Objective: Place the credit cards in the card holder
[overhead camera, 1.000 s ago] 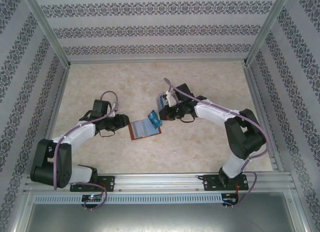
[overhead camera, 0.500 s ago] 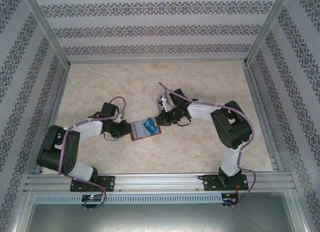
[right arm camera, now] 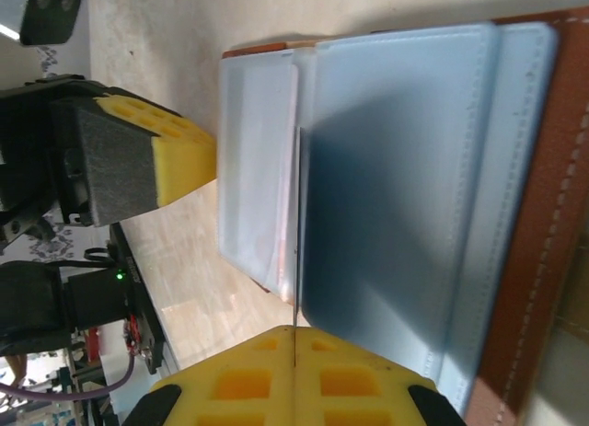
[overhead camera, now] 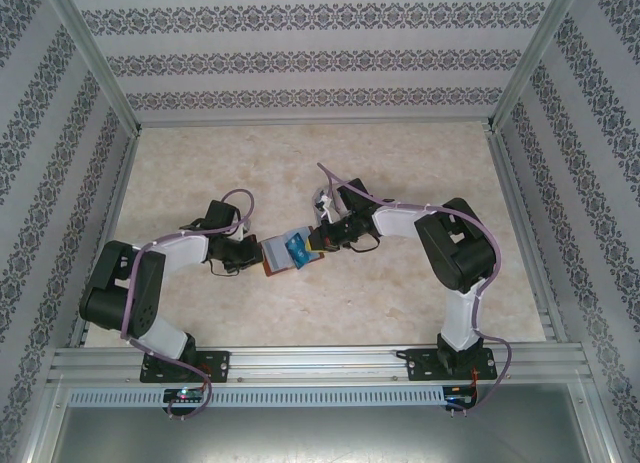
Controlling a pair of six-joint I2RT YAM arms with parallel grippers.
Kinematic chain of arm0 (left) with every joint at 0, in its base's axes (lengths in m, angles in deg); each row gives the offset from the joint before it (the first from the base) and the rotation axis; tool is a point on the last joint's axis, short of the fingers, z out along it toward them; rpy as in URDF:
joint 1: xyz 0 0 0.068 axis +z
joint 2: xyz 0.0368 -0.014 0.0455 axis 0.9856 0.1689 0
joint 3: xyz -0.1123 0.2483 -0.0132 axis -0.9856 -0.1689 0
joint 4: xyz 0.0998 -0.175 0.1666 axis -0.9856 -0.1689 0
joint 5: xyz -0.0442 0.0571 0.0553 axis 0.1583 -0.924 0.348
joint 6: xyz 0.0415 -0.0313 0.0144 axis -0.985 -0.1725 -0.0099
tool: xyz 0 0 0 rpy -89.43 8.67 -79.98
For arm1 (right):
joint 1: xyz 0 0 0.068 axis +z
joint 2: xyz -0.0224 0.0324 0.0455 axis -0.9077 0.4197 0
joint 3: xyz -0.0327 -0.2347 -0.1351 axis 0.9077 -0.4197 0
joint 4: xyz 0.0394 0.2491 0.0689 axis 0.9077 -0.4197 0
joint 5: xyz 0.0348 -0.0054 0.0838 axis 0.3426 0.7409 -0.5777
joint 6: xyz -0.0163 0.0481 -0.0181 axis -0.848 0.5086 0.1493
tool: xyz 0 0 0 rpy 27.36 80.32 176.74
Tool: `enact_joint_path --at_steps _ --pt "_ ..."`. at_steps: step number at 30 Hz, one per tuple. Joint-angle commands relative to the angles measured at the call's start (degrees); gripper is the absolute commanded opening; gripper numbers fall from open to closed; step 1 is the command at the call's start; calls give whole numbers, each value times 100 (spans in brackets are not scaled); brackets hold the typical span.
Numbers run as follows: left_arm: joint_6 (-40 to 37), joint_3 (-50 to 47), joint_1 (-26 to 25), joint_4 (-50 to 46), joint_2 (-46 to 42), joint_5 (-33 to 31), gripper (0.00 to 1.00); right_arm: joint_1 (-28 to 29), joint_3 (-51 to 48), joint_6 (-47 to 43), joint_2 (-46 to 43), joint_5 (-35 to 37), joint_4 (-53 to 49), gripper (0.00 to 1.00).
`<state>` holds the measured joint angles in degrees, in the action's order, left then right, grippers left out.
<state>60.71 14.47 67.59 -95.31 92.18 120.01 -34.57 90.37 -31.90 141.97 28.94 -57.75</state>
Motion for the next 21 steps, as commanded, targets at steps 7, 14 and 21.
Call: enact_joint_path --at_steps 7,14,21 --pt "-206 90 -32 -348 312 -513 0 -35 -144 128 369 -548 727 0" --pt "-298 72 -32 -441 290 -641 0 -152 -51 214 395 -239 636 0" --pt "-353 121 -25 -469 342 -661 0 -84 203 340 673 -105 576 0"
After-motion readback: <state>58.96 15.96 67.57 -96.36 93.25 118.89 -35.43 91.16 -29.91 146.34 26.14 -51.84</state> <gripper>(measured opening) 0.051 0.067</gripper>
